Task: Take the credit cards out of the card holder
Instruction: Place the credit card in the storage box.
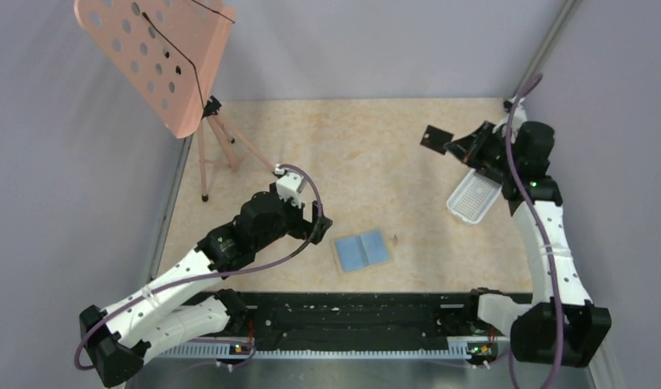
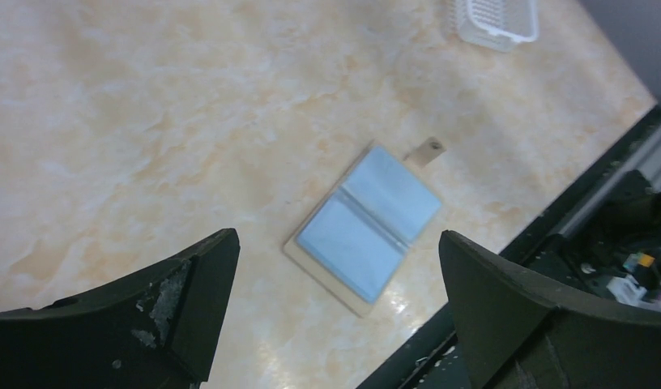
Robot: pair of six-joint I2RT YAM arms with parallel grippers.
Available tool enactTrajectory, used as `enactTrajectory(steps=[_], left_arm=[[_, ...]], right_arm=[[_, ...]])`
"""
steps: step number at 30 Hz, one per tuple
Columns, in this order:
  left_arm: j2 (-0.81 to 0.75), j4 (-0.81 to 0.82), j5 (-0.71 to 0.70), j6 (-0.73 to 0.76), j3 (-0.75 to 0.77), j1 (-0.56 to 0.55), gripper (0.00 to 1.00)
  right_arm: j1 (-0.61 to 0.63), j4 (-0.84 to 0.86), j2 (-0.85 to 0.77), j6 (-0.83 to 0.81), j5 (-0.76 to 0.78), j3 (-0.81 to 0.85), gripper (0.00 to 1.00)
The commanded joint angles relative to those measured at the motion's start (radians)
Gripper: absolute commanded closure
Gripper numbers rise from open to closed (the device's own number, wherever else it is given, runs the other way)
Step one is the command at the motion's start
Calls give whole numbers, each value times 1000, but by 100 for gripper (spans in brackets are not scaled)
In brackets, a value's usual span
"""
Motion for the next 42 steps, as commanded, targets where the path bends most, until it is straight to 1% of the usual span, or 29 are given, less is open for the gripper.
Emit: enactTrajectory(steps=[1,6,8,13,17,19,26,42], left_arm=[[10,-175,-132,94,90,5,1],[-26,-231,-120,145,83,5,1],[-50,-236,-126,163,65,5,1],[-76,-210,-154,168,27,5,1],[-60,-218,-173,164,38,4,1],[-54,-213,-159,165,36,5,1],[-29,-215,-147,159,45,5,1],[-43,-201,-139,170,39,4,1]], right_arm=[[-180,-220,99,-152,19,164,100],[-330,-325,198,-230,-17,228,100],[-376,-389,237,-284,5,258,100],[-472,-432,343,-326,9,304,100],[-483,-478,454,-360,62,363,100],[-497,-497,511,-371,76,385,100],[-550,-527,634,-404,42,441,100],[-569,-542,869,-397,-4,607,100]])
